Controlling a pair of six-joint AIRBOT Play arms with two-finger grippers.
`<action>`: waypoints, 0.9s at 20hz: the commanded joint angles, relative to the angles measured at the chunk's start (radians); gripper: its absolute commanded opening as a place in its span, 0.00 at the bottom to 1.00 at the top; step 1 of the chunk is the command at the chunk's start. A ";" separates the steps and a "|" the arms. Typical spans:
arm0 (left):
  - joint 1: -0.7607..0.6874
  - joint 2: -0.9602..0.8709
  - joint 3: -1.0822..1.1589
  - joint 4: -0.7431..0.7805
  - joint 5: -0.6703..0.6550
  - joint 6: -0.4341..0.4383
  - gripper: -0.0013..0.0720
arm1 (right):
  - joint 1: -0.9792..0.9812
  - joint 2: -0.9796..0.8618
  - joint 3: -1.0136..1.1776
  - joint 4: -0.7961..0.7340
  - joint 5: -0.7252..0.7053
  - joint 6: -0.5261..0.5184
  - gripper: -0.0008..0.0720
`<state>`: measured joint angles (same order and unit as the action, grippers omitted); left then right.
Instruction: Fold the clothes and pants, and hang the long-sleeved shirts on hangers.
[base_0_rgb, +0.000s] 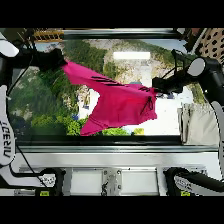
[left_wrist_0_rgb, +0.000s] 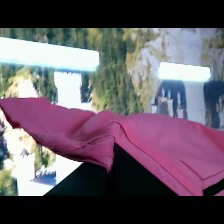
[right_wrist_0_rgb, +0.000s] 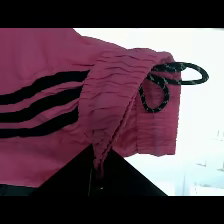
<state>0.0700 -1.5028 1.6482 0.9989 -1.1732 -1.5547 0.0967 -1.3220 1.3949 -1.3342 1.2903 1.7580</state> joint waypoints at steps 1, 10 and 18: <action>0.001 0.181 -0.334 0.040 0.049 0.033 0.02 | 0.002 0.096 -0.192 -0.074 0.000 -0.009 0.04; -0.001 0.373 -1.054 0.019 0.367 0.056 0.02 | 0.003 0.166 -0.658 -0.076 -0.389 -0.008 0.04; -0.156 0.373 -1.164 0.021 0.527 0.055 0.02 | 0.003 0.166 -0.718 -0.076 -0.543 -0.008 0.04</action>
<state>-0.0315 -1.1320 0.5129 1.0222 -0.6964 -1.5005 0.0986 -1.1564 0.6910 -1.4151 0.8001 1.7493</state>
